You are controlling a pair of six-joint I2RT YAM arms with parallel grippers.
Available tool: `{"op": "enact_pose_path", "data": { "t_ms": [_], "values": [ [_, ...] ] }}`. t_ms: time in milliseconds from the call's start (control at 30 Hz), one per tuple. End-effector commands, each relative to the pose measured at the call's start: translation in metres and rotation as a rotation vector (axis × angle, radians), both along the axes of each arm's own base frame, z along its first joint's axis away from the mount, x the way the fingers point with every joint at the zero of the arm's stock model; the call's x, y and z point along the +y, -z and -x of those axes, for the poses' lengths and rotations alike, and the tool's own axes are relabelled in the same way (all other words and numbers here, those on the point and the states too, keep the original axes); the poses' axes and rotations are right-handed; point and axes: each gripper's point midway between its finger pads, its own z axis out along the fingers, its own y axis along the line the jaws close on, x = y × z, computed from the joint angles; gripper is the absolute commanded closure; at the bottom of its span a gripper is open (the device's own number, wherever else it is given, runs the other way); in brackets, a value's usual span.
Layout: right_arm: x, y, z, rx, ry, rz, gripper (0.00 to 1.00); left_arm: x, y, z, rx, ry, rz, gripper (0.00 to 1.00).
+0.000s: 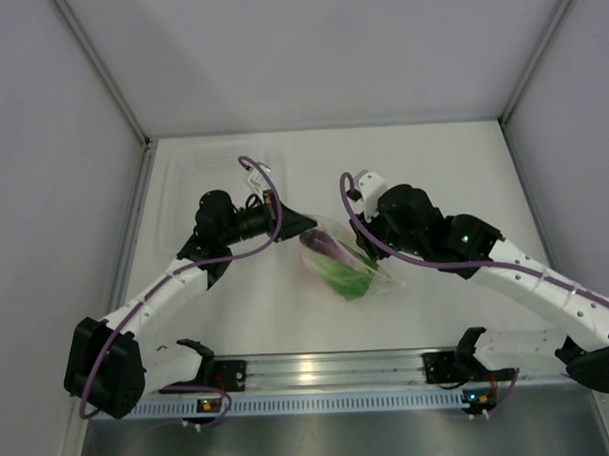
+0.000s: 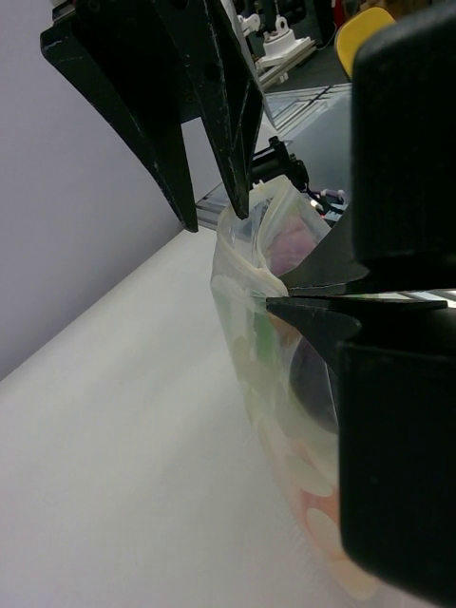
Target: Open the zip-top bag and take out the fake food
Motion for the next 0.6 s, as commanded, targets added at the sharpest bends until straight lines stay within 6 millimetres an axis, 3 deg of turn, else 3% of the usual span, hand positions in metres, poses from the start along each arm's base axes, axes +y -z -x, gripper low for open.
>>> {"op": "enact_pose_path", "data": {
  "t_ms": [0,167,333,367,433,567],
  "values": [
    [0.009,-0.011,-0.007,-0.033,-0.032,-0.053,0.61,-0.001,-0.026,0.006,-0.111,0.034,0.039,1.0],
    [0.006,0.007,-0.012,-0.003,-0.037,0.009,0.64,0.0,-0.029,0.009,-0.122,0.04,0.042,1.0],
    [0.008,0.011,-0.016,-0.004,-0.034,0.009,0.72,0.0,-0.032,0.01,-0.128,0.043,0.045,1.0],
    [0.007,0.012,-0.016,-0.004,-0.034,0.009,0.84,0.0,-0.031,0.01,-0.127,0.044,0.044,1.0],
    [0.008,0.011,-0.017,-0.01,-0.033,0.004,0.97,0.0,-0.031,0.01,-0.127,0.046,0.045,1.0],
    [0.008,0.005,-0.015,-0.018,-0.043,-0.017,1.0,0.001,-0.032,0.009,-0.128,0.034,0.045,1.0]
  ]
}}
